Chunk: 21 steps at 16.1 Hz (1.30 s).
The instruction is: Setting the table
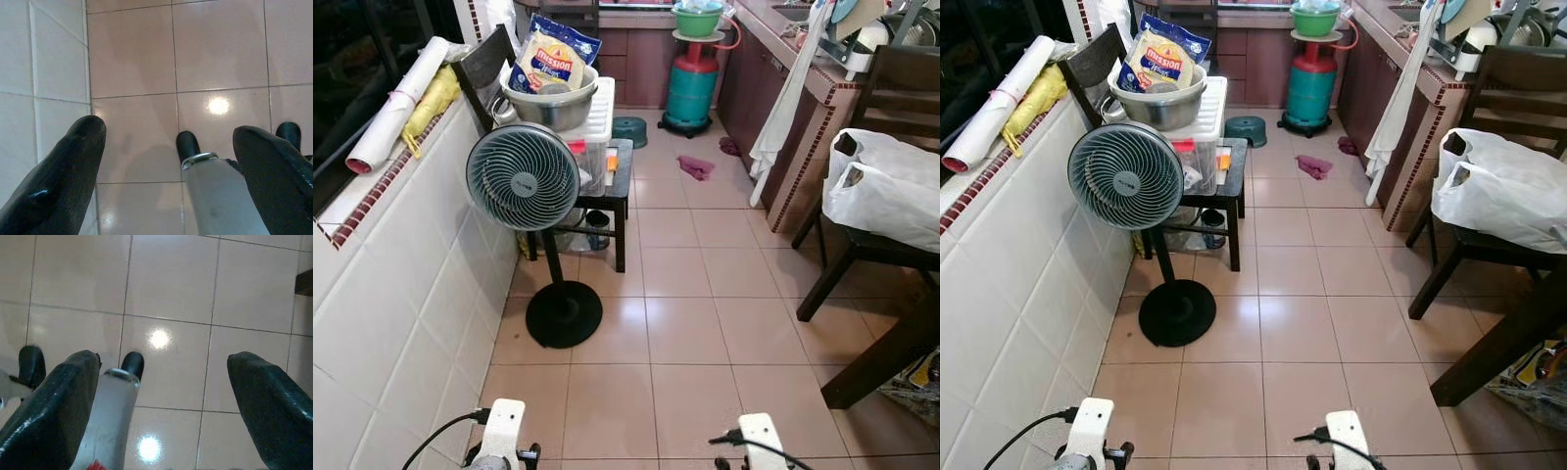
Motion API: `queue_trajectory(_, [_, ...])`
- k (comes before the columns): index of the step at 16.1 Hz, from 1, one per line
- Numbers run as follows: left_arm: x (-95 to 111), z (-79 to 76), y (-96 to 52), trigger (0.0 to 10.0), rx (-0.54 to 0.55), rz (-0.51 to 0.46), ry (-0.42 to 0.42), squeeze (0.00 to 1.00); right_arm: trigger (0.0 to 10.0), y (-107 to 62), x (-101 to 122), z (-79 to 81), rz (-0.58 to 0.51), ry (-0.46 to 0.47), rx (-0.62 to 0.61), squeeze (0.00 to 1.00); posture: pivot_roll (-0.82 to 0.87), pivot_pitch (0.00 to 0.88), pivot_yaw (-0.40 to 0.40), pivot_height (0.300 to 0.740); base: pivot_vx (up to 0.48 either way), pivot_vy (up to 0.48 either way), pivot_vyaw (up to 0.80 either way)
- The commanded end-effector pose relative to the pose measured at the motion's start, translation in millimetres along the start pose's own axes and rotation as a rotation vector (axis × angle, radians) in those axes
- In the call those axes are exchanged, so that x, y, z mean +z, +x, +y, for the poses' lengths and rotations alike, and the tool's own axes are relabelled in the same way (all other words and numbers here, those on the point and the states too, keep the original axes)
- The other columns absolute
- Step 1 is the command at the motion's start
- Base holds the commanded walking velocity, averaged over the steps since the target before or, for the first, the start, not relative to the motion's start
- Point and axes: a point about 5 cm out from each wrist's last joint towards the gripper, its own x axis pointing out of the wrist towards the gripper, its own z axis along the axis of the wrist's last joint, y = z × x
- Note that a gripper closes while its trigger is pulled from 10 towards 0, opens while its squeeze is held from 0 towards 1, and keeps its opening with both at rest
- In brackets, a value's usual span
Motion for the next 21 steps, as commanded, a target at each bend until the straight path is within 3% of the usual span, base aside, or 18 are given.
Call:
queue_trajectory(1, [14.9,-2.2,1.7,10.0,-0.002,-0.045,-0.009,0.0,10.0,2.2,17.4,-1.3,-0.053,0.025,-0.004,0.0,0.0,0.0,-0.037,0.74,0.0,0.0,0.0])
queue_trajectory(4, [35.2,-13.3,3.5,10.0,-0.034,-0.097,-0.02,0.0,10.0,5.8,44.4,9.1,-0.12,0.066,0.018,0.0,0.0,0.0,-0.029,0.74,0.0,0.0,0.0])
queue_trajectory(7, [39.0,-19.0,3.9,10.0,-0.057,-0.096,0.012,0.0,10.0,7.0,56.1,18.9,-0.152,0.075,0.04,0.0,-0.01,0.0,-0.019,0.74,0.0,0.0,0.0])
queue_trajectory(21, [27.0,-15.1,3.4,10.0,-0.045,-0.054,0.042,0.0,10.0,6.0,42.0,15.6,-0.118,0.04,0.02,0.0,-0.01,0.0,-0.003,0.74,0.0,0.0,0.0])
